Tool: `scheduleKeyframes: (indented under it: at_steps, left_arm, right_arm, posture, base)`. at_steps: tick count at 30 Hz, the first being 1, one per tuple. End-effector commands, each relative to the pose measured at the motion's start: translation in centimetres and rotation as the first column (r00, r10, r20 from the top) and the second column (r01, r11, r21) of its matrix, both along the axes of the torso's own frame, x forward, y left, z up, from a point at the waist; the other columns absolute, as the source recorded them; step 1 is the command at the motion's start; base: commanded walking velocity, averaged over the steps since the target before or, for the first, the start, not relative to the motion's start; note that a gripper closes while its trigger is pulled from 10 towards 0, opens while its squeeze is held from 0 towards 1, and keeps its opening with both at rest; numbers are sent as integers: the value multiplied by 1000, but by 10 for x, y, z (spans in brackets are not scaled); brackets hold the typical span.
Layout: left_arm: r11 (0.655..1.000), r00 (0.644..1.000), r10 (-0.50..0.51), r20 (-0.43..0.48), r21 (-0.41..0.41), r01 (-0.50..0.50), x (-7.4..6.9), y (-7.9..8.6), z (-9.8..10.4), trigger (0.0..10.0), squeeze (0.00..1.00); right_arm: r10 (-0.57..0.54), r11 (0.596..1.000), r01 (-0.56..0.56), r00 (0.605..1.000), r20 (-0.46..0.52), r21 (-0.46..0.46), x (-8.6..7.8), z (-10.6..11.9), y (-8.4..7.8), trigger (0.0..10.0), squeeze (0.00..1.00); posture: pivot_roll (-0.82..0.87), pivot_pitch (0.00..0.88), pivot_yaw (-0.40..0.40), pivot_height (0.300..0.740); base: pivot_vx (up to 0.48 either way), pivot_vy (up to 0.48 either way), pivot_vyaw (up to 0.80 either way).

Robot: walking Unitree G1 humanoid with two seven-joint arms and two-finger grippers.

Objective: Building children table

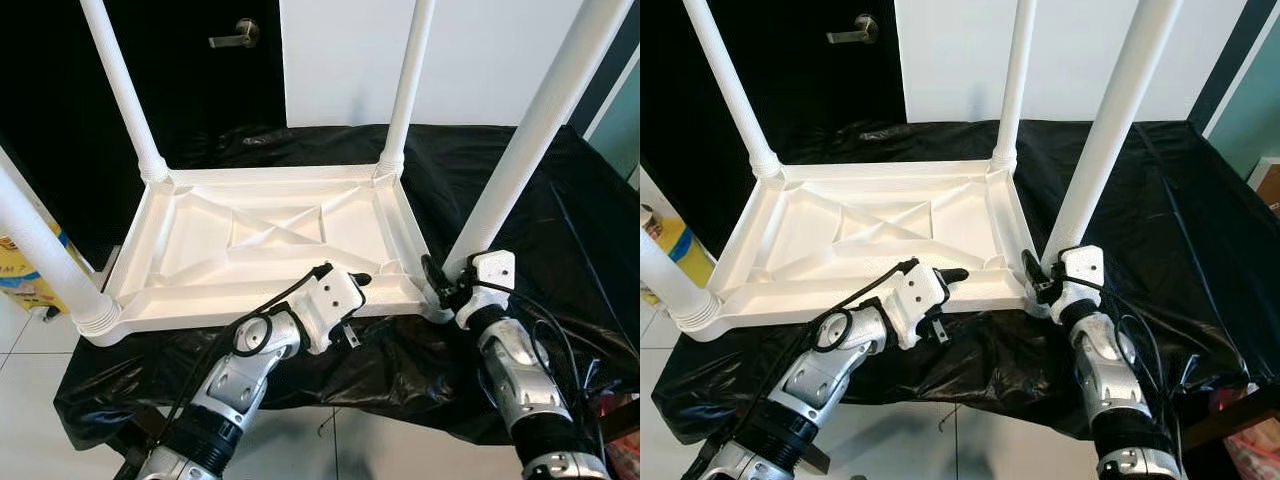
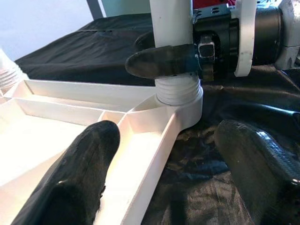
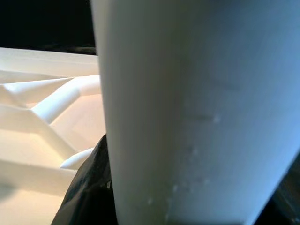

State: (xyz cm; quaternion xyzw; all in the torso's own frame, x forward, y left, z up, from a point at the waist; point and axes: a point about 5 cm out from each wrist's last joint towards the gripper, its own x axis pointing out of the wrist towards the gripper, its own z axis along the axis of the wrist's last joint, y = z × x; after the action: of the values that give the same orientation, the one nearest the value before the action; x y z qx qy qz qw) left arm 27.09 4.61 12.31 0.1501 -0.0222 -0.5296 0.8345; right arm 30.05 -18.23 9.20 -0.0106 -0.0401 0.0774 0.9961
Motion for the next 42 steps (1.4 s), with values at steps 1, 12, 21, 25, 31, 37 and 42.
scheduleKeyframes:
  at_steps: [1,12,21,25,31,37,42]
  left_arm:
    - [998,998,60,8,-14,-60,1,4,-1,10000,0]
    - [995,996,89,-11,-36,-89,1,7,-3,10000,0]
    - [992,993,116,-9,-45,-116,4,8,-2,10000,0]
    - [992,993,119,-3,-42,-119,7,8,-1,10000,0]
    - [992,993,120,4,-35,-119,9,9,0,10000,0]
    - [991,991,132,14,-31,-131,13,10,1,10000,0]
    - [990,991,134,15,-39,-134,11,9,1,10000,0]
  right_arm:
    - [-78,997,79,988,-135,3,-11,-28,1,10000,0]
    - [-329,936,344,929,-172,69,-17,-32,16,10000,0]
    - [-361,925,375,918,-166,57,-16,-28,18,10000,0]
    - [-364,926,374,919,-150,47,-15,-25,19,10000,0]
    - [-361,928,369,922,-139,39,-14,-23,20,10000,0]
    - [-369,926,375,921,-127,32,-12,-19,16,10000,231]
    - [-347,936,351,933,-94,33,-11,-14,12,10000,1000]
  posture:
    - [-38,0,-15,740]
    - [-50,0,-9,740]
    - [-52,0,0,740]
    - [-52,0,2,740]
    - [-58,0,5,740]
    - [-59,0,1,740]
    - [-61,0,2,740]
  base:
    - [0,0,0]
    - [0,0,0]
    - [0,0,0]
    - [0,0,0]
    - [0,0,0]
    - [0,0,0]
    - [0,0,0]
